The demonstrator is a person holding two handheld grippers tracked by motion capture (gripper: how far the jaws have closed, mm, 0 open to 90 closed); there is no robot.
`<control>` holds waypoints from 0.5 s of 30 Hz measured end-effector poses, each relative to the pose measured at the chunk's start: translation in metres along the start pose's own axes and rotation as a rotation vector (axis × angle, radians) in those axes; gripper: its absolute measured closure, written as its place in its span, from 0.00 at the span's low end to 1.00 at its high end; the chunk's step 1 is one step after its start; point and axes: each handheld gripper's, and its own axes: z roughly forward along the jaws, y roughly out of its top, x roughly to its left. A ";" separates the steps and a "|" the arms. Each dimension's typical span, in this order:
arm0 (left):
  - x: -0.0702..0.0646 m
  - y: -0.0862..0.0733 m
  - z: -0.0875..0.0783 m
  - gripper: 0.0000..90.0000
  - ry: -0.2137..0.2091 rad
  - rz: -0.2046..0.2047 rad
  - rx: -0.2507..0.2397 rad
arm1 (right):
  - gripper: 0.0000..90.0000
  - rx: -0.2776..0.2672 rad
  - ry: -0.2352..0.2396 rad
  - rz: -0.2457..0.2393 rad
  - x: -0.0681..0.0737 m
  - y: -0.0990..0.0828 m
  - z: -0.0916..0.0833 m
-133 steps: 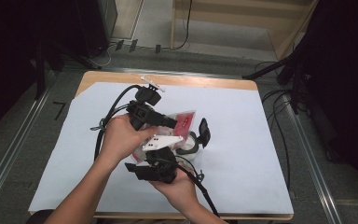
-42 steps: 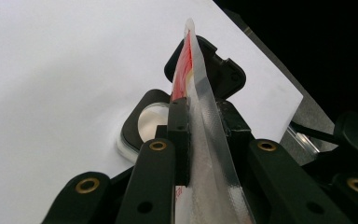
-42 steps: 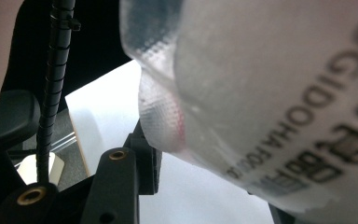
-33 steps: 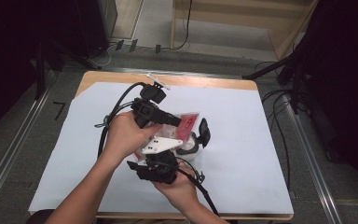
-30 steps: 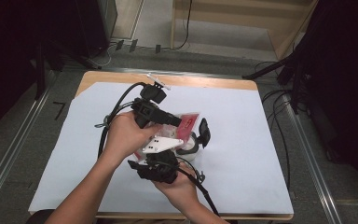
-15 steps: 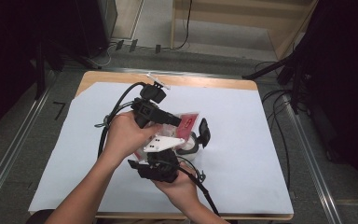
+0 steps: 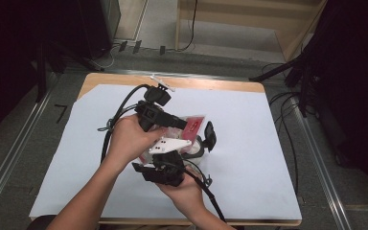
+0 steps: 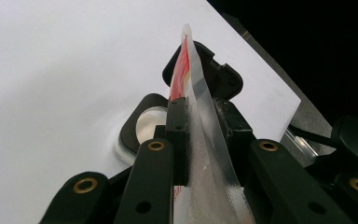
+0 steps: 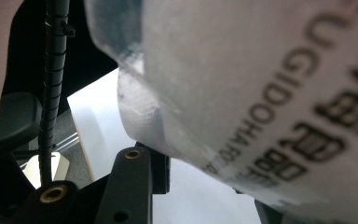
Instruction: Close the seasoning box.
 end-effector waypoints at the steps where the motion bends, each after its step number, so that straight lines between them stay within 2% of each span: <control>1: 0.000 0.000 0.000 0.86 0.003 -0.002 0.000 | 0.74 -0.003 0.000 0.001 0.000 0.000 0.000; 15: -0.001 0.000 -0.002 0.87 0.000 0.010 -0.007 | 0.73 -0.005 -0.012 -0.025 0.001 0.000 0.000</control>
